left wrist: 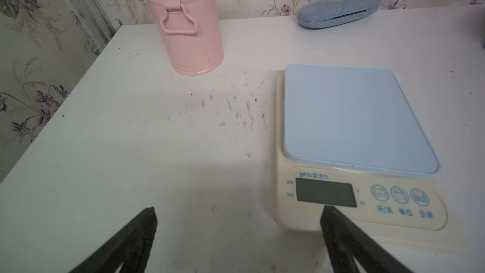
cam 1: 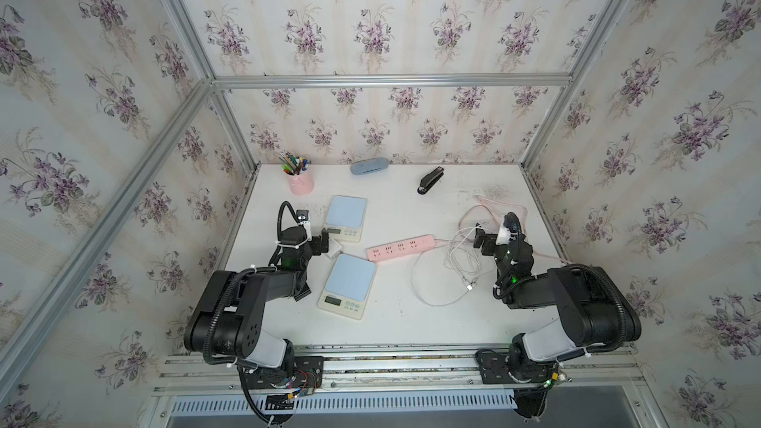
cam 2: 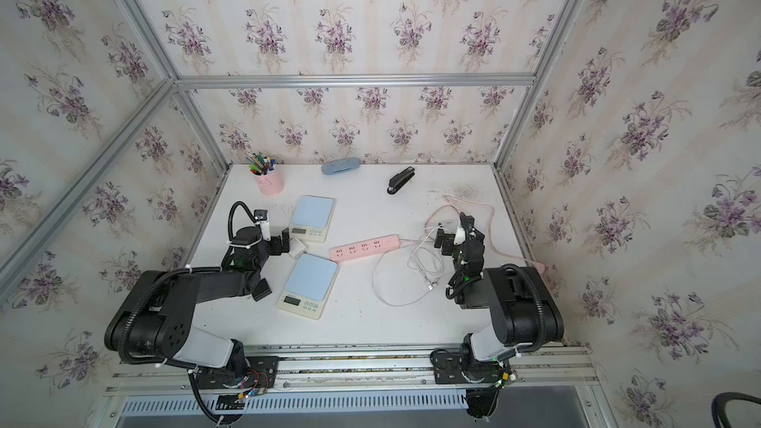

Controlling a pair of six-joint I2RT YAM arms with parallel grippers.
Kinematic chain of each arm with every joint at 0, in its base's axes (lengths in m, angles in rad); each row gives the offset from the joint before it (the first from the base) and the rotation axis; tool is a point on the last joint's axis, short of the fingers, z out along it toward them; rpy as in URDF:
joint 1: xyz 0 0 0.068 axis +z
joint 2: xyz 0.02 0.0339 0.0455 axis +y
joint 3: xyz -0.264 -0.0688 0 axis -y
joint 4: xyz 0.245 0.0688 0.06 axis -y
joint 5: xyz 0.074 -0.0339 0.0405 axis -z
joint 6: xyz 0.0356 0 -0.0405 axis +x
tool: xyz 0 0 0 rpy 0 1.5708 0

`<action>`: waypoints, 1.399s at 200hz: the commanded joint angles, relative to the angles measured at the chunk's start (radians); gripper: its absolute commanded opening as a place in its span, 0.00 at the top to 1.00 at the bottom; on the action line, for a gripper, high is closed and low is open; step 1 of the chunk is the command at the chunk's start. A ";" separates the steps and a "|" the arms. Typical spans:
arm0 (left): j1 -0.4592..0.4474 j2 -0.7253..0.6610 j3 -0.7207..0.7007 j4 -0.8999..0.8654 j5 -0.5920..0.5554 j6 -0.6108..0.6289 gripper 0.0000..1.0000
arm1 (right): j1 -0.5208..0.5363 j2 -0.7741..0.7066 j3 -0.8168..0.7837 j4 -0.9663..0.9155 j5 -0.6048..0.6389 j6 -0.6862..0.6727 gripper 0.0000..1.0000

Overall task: Charge the electronic scale
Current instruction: Pick up the plug from the center of the board.

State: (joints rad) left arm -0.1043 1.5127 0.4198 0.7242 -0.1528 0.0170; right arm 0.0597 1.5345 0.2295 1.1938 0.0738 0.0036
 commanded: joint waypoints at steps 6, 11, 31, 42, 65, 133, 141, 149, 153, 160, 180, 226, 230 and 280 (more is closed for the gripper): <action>0.000 0.002 0.005 0.037 -0.004 0.009 0.01 | 0.000 -0.001 0.001 0.055 0.008 -0.004 0.00; 0.000 0.002 0.005 0.038 -0.004 0.010 0.01 | 0.000 -0.001 0.001 0.053 0.008 -0.004 0.00; 0.000 0.000 0.004 0.038 -0.004 0.010 0.01 | 0.001 -0.001 0.001 0.054 0.008 -0.003 0.00; 0.000 0.001 0.004 0.038 -0.004 0.009 0.01 | 0.000 -0.001 0.001 0.054 0.009 -0.003 0.00; 0.000 0.000 0.005 0.038 -0.004 0.009 0.01 | 0.000 -0.001 0.001 0.054 0.009 -0.004 0.00; 0.000 0.001 0.005 0.038 -0.004 0.010 0.01 | 0.000 -0.001 0.001 0.053 0.009 -0.004 0.00; 0.000 0.000 0.004 0.037 -0.004 0.010 0.01 | 0.000 -0.001 0.001 0.054 0.009 -0.003 0.00; -0.001 0.000 0.005 0.038 -0.004 0.010 0.01 | 0.000 -0.002 0.001 0.054 0.008 -0.003 0.00; 0.000 0.000 0.005 0.038 -0.004 0.009 0.01 | 0.000 -0.001 0.001 0.054 0.008 -0.004 0.00; 0.000 0.001 0.005 0.038 -0.004 0.009 0.01 | 0.000 -0.002 0.001 0.055 0.008 -0.004 0.00; 0.000 0.003 0.005 0.038 -0.004 0.009 0.01 | 0.000 -0.002 0.001 0.055 0.009 -0.004 0.00; -0.005 -0.060 0.034 -0.063 -0.037 0.002 0.01 | -0.023 -0.003 0.004 0.044 -0.029 0.010 0.00; -0.005 -0.075 0.048 -0.104 -0.054 -0.006 0.01 | -0.023 -0.003 0.004 0.044 -0.029 0.009 0.00; -0.004 -0.219 0.334 -0.769 -0.048 -0.141 0.01 | -0.020 -0.220 0.126 -0.391 -0.017 0.102 0.05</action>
State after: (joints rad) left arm -0.1089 1.3212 0.6529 0.3462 -0.2256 -0.0338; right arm 0.0391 1.4368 0.2462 1.1061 0.0490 0.0101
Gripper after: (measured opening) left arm 0.993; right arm 0.955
